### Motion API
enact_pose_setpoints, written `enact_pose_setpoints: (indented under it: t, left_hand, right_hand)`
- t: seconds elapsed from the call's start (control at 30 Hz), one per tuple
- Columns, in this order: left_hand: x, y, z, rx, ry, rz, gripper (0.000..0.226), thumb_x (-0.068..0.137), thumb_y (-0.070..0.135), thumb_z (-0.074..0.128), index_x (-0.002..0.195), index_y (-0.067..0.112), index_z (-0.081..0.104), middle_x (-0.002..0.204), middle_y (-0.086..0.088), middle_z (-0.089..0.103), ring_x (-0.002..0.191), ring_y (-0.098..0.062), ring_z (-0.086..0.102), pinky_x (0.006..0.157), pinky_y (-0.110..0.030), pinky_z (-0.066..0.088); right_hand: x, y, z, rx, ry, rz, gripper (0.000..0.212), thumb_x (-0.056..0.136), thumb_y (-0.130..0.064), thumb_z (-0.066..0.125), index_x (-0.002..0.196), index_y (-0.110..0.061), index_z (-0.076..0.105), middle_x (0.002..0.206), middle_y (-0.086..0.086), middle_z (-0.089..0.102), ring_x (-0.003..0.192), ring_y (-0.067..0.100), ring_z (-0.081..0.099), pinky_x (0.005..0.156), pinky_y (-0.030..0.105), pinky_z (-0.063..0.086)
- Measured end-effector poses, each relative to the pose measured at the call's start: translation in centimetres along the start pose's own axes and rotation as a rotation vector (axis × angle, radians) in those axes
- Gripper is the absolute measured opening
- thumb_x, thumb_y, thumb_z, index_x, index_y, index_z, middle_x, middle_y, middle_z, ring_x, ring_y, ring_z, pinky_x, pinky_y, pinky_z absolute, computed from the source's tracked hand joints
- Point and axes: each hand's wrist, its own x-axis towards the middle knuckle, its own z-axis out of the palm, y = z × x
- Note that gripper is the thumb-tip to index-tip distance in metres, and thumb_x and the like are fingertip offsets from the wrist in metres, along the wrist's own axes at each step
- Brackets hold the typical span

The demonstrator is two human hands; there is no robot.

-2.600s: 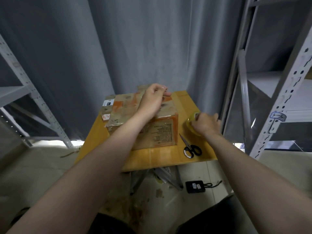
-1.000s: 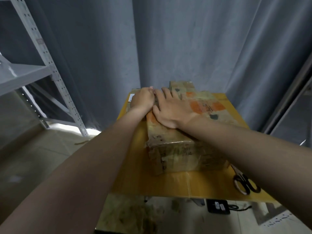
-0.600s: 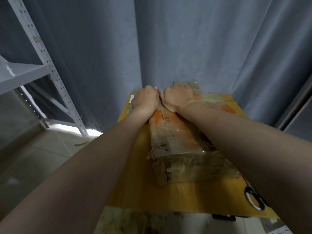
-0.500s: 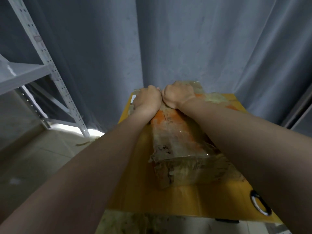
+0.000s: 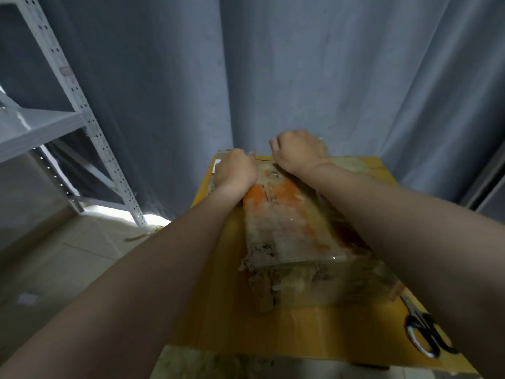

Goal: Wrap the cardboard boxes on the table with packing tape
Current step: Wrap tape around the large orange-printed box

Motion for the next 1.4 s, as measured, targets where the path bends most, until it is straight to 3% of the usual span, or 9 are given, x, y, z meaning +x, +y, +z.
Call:
enact_pose_setpoints:
  t: [0.13, 0.3, 0.37, 0.6, 0.77, 0.9, 0.97, 1.17, 1.4]
  left_hand:
    - [-1.3, 0.8, -2.0, -0.163, -0.124, -0.102, 0.043, 0.108, 0.024, 0.035, 0.131, 0.013, 0.069, 0.136, -0.015, 0.066, 0.12, -0.038, 0.064, 0.098, -0.039, 0.054]
    - [-4.9, 2.0, -4.0, -0.293, -0.465, -0.444, 0.066, 0.104, 0.068, 0.03, 0.103, 0.012, 0.064, 0.077, -0.018, 0.075, 0.059, -0.036, 0.073, 0.043, -0.046, 0.057]
    - [-6.1, 2.8, -4.4, -0.374, -0.454, -0.451, 0.066, 0.101, 0.073, 0.027, 0.095, 0.017, 0.061, 0.074, -0.012, 0.073, 0.065, -0.032, 0.073, 0.063, -0.05, 0.061]
    - [-9.4, 4.8, -8.8, -0.585, -0.207, -0.313, 0.071, 0.104, 0.066, 0.025, 0.143, 0.015, 0.057, 0.136, -0.015, 0.065, 0.118, -0.035, 0.066, 0.103, -0.048, 0.053]
    - [-13.3, 5.7, -12.8, -0.839, -0.173, -0.316, 0.064, 0.108, 0.06, 0.024, 0.129, 0.01, 0.059, 0.101, -0.012, 0.073, 0.077, -0.028, 0.069, 0.049, -0.033, 0.056]
    - [-16.0, 4.5, -13.8, -0.673, -0.13, -0.292, 0.035, 0.109, 0.039, 0.041, 0.091, 0.016, 0.06, 0.078, -0.005, 0.064, 0.063, -0.024, 0.062, 0.047, -0.028, 0.053]
    - [-16.7, 3.9, -13.2, -0.569, -0.121, -0.238, 0.02, 0.105, 0.026, 0.053, 0.09, 0.014, 0.061, 0.076, -0.007, 0.063, 0.059, -0.024, 0.061, 0.042, -0.029, 0.052]
    - [-16.5, 2.8, -11.4, -0.402, -0.123, -0.096, 0.039, 0.106, 0.04, 0.052, 0.121, 0.006, 0.063, 0.118, -0.017, 0.07, 0.107, -0.038, 0.068, 0.096, -0.052, 0.058]
    - [-15.4, 2.9, -10.0, -0.176, -0.025, 0.024, 0.049, 0.11, 0.042, 0.035, 0.138, 0.005, 0.046, 0.141, -0.022, 0.055, 0.123, -0.044, 0.057, 0.104, -0.053, 0.049]
  right_hand:
    - [-1.0, 5.6, -3.1, -0.016, -0.064, 0.346, 0.058, 0.102, -0.053, 0.041, 0.143, -0.013, 0.052, 0.15, 0.016, 0.049, 0.143, 0.043, 0.036, 0.111, 0.054, 0.035]
    - [-3.4, 9.3, -5.4, 0.279, -0.313, 0.53, 0.056, 0.11, -0.042, 0.039, 0.153, -0.007, 0.041, 0.158, 0.021, 0.042, 0.138, 0.042, 0.047, 0.106, 0.042, 0.042]
    - [-4.5, 8.7, -5.7, 0.403, -0.293, 0.544, 0.056, 0.108, -0.043, 0.042, 0.147, -0.004, 0.048, 0.147, 0.021, 0.055, 0.127, 0.041, 0.057, 0.089, 0.039, 0.047]
    - [-7.8, 7.8, -11.8, 0.572, 0.041, 0.632, 0.077, 0.098, -0.061, 0.034, 0.151, -0.006, 0.042, 0.154, 0.02, 0.049, 0.139, 0.041, 0.048, 0.113, 0.046, 0.038]
    - [-10.9, 7.9, -15.7, 0.565, 0.132, 0.538, 0.055, 0.099, -0.045, 0.047, 0.133, -0.004, 0.06, 0.139, 0.021, 0.061, 0.125, 0.043, 0.058, 0.098, 0.041, 0.047]
    - [-14.3, 7.8, -16.6, 0.538, 0.103, 0.511, 0.047, 0.093, -0.05, 0.057, 0.112, -0.008, 0.067, 0.105, 0.013, 0.07, 0.08, 0.033, 0.064, 0.064, 0.034, 0.049]
    - [-15.6, 7.4, -16.7, 0.462, 0.018, 0.509, 0.057, 0.097, -0.053, 0.054, 0.126, -0.005, 0.059, 0.116, 0.016, 0.067, 0.095, 0.037, 0.065, 0.074, 0.042, 0.055]
    - [-17.4, 4.8, -17.3, 0.318, -0.147, 0.465, 0.08, 0.094, -0.042, 0.06, 0.158, -0.014, 0.022, 0.16, 0.019, 0.03, 0.145, 0.04, 0.036, 0.118, 0.048, 0.037]
    - [-15.8, -4.9, -16.1, 0.29, -0.089, 0.03, 0.064, 0.104, -0.056, 0.041, 0.152, -0.014, 0.037, 0.16, 0.014, 0.029, 0.15, 0.037, 0.022, 0.118, 0.054, 0.029]
